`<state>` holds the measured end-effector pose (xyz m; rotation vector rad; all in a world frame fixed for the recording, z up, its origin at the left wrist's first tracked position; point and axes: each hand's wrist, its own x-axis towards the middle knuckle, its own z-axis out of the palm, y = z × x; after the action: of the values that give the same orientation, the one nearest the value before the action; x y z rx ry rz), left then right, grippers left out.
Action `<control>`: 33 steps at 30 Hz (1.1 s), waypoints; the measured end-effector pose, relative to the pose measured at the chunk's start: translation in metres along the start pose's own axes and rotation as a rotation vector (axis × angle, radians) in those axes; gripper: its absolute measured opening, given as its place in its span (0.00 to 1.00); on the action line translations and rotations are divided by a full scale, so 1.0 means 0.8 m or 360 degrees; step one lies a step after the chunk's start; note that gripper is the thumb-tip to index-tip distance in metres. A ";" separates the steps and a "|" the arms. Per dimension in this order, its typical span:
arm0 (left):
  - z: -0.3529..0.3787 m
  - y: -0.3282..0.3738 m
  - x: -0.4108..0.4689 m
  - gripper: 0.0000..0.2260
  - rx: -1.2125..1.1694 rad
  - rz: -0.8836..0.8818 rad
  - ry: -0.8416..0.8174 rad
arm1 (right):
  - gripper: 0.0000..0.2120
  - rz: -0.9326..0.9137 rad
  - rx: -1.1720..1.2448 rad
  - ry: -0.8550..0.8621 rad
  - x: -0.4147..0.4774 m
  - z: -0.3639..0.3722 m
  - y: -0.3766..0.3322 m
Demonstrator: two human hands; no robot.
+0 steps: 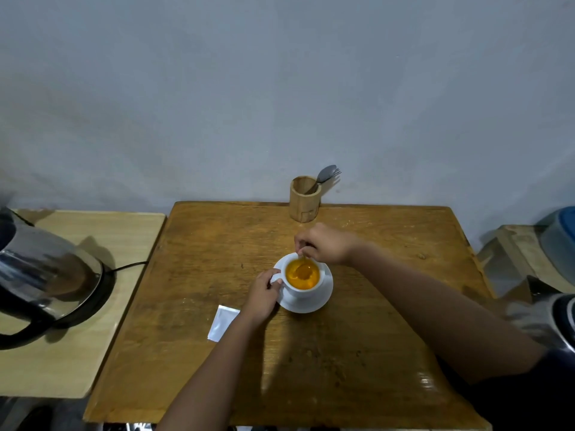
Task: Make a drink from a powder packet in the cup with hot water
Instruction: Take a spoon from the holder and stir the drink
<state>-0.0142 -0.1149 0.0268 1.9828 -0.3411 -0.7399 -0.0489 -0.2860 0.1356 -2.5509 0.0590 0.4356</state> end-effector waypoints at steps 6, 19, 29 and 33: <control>0.000 0.001 0.001 0.14 0.0022 -0.0007 0.0002 | 0.06 0.0188 0.0083 0.0141 -0.001 0.003 -0.001; 0.000 0.002 -0.001 0.14 -0.0037 -0.0051 0.0011 | 0.13 0.0765 0.1226 0.1173 -0.004 0.073 0.035; -0.001 0.000 -0.002 0.13 -0.0073 -0.0037 -0.0043 | 0.11 0.0088 0.0377 0.1321 -0.022 0.093 0.023; -0.003 -0.003 0.001 0.13 -0.0053 -0.0056 -0.0048 | 0.12 -0.0306 -0.0303 0.1152 -0.027 0.087 0.023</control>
<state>-0.0125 -0.1122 0.0251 1.9523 -0.3110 -0.7939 -0.0925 -0.2661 0.0778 -2.7316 0.0365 -0.5912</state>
